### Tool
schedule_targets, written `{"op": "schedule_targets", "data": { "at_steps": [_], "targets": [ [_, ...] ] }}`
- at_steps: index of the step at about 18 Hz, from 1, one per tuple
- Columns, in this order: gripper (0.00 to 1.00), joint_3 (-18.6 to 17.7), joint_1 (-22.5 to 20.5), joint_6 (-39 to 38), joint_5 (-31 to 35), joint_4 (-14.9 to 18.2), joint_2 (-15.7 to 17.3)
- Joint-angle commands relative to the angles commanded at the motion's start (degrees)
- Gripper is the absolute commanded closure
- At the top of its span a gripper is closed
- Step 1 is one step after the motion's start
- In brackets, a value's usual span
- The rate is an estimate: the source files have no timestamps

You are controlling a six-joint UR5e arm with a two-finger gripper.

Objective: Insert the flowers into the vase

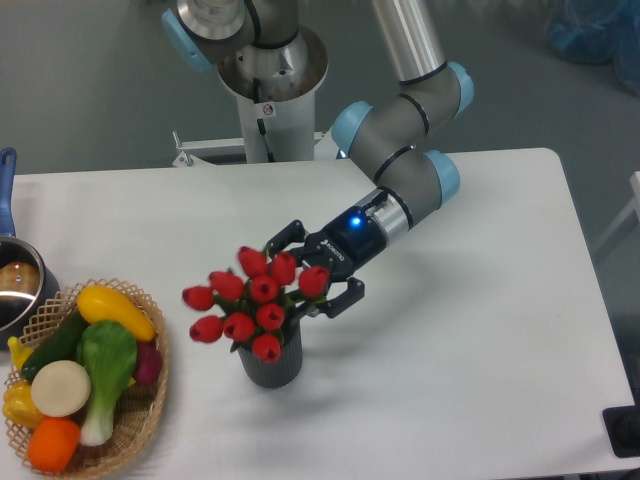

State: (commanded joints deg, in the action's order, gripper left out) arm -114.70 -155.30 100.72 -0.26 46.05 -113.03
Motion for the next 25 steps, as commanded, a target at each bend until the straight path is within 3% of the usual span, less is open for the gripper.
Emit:
{"op": "schedule_targets", "data": {
  "at_steps": [3, 8, 19, 25],
  "targets": [
    [0.00, 0.3, -1.7, -1.0, 4.3, 0.1, 1.7],
    [0.00, 3.8, -2.8, -8.3, 10.7, 0.0, 3.8],
    [0.00, 3.9, -7.0, -9.7, 23.3, -0.1, 10.5],
    [0.00, 5.6, -9.4, -11.9, 42.2, 0.1, 14.1]
  ]
}}
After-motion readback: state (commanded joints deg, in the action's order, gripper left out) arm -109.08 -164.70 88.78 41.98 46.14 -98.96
